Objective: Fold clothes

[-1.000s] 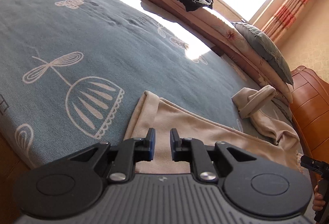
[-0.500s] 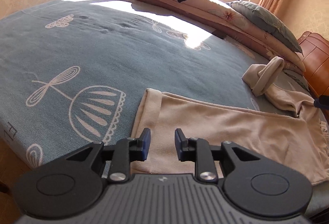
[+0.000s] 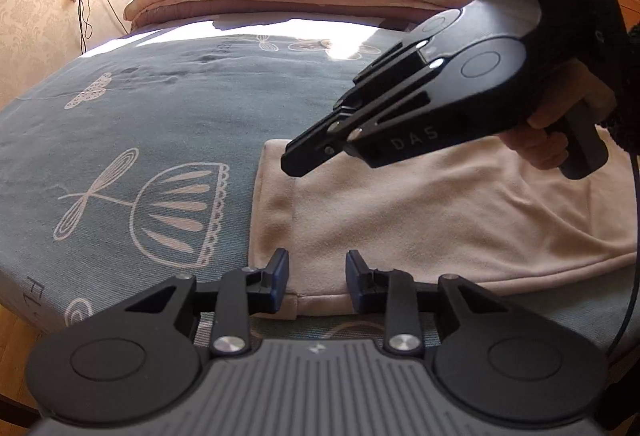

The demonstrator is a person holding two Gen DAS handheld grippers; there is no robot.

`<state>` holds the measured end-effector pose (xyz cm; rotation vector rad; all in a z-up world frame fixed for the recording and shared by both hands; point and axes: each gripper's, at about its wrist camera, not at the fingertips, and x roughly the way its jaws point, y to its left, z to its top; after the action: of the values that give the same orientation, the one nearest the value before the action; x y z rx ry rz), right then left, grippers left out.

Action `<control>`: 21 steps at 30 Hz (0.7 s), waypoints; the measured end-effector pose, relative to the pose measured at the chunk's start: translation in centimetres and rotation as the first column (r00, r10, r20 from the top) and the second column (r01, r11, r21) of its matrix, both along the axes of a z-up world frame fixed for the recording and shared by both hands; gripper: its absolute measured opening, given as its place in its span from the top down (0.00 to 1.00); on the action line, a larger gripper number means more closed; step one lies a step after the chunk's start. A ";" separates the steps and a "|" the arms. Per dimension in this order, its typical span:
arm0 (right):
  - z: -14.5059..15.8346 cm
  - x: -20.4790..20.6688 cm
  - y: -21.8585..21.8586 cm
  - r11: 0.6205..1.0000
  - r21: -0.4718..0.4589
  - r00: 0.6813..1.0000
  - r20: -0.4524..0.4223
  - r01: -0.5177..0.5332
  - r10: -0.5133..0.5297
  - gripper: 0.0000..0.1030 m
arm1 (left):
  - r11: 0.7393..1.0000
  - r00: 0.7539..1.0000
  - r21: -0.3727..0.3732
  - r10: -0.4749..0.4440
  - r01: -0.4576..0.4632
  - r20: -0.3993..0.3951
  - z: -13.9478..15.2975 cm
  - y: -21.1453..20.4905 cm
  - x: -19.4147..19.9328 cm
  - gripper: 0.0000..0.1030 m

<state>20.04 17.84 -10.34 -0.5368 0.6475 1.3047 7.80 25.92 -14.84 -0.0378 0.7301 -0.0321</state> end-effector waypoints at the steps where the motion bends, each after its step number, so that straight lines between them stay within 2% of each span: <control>1: -0.5 -0.3 0.2 1.000 0.001 1.000 0.011 -0.017 0.017 0.95 | 1.000 1.000 -0.008 -0.001 0.001 0.001 0.0 0.2 0.0 0.70; 5: -2.6 -0.9 0.8 0.998 0.004 0.996 0.062 -0.066 0.065 0.96 | 1.000 1.000 -0.020 -0.013 0.013 0.011 -0.3 0.6 -0.2 0.69; 7: -3.5 -0.4 0.7 0.996 0.018 0.989 0.124 -0.087 0.084 0.99 | 0.999 1.000 -0.040 -0.011 0.012 0.017 -0.4 0.9 -0.2 0.69; 11: -3.4 2.2 0.7 0.999 0.044 0.997 0.078 -0.020 0.017 1.00 | 0.999 1.000 -0.045 -0.011 0.012 0.025 -0.6 1.1 -0.5 0.69; 13: -3.5 2.9 0.8 0.999 0.051 0.999 0.043 -0.008 0.006 1.00 | 0.999 1.000 -0.052 -0.004 0.005 0.029 -0.7 1.1 -0.7 0.69; 15: -3.5 2.8 0.8 0.999 0.051 0.998 0.055 -0.014 0.011 1.00 | 0.998 0.999 -0.062 0.006 -0.004 0.032 -0.6 1.2 -1.0 0.69; 17: -3.7 3.4 0.8 0.998 0.062 1.000 0.008 0.013 -0.013 1.00 | 0.998 0.999 -0.066 0.011 -0.008 0.037 -0.5 1.3 -1.3 0.69; 18: -3.7 3.6 0.8 0.997 0.068 1.000 -0.016 0.027 -0.026 1.00 | 0.998 0.998 -0.067 0.023 -0.019 0.050 0.1 1.1 -1.5 0.69; 21: -2.9 3.2 0.9 0.997 0.037 0.998 -0.012 0.061 -0.060 1.00 | 0.996 0.994 -0.070 0.058 -0.051 0.089 1.9 0.5 -2.1 0.68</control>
<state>23.23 18.70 -13.23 -0.4766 0.6431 1.2610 5.73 26.40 -12.93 -0.1203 0.6365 -0.0064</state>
